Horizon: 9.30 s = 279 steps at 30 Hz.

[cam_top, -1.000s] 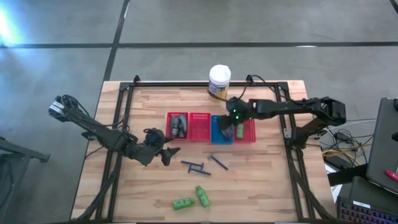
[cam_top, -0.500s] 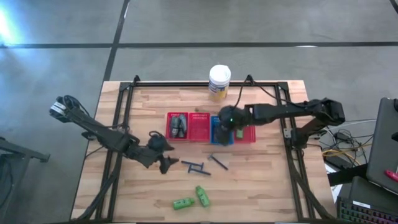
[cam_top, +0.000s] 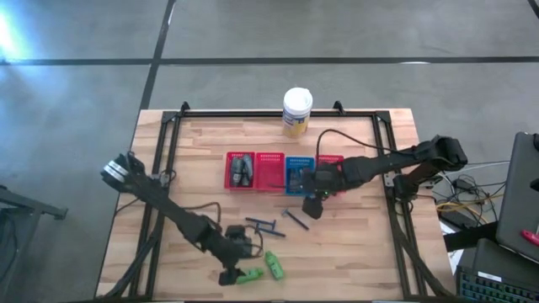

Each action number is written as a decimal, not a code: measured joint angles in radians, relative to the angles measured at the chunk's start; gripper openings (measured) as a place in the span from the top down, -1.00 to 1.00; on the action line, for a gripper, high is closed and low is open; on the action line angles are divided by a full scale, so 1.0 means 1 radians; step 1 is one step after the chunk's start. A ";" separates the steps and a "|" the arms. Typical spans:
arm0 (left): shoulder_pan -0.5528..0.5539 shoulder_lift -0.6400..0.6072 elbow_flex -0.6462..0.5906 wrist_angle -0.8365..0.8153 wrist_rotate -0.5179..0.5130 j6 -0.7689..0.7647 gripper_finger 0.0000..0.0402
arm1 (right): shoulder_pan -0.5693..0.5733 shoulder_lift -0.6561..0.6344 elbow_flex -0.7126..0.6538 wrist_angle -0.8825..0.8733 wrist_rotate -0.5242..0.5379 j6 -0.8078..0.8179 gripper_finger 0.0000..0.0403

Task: Pick & Place Travel size toiletries
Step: Put the green shampoo into the right red bin

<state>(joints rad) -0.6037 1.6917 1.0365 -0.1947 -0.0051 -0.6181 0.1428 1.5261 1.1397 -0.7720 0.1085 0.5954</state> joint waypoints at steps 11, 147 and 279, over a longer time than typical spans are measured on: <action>-0.094 0.240 0.260 -0.304 -0.069 -0.209 -0.63 | 0.064 -0.001 -0.021 -0.043 0.073 0.017 -0.48; 0.049 0.025 0.176 -0.084 -0.331 0.440 -0.44 | 0.112 -0.157 -0.329 -0.089 0.597 0.576 -0.30; 0.130 0.075 0.348 -0.595 -0.710 -0.178 -0.53 | 0.005 -0.209 -0.217 -0.251 0.531 0.377 0.47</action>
<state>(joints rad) -0.4738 1.7664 1.3846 -0.7896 -0.7147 -0.7965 0.1480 1.3167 0.9226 -1.0233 0.6392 0.9722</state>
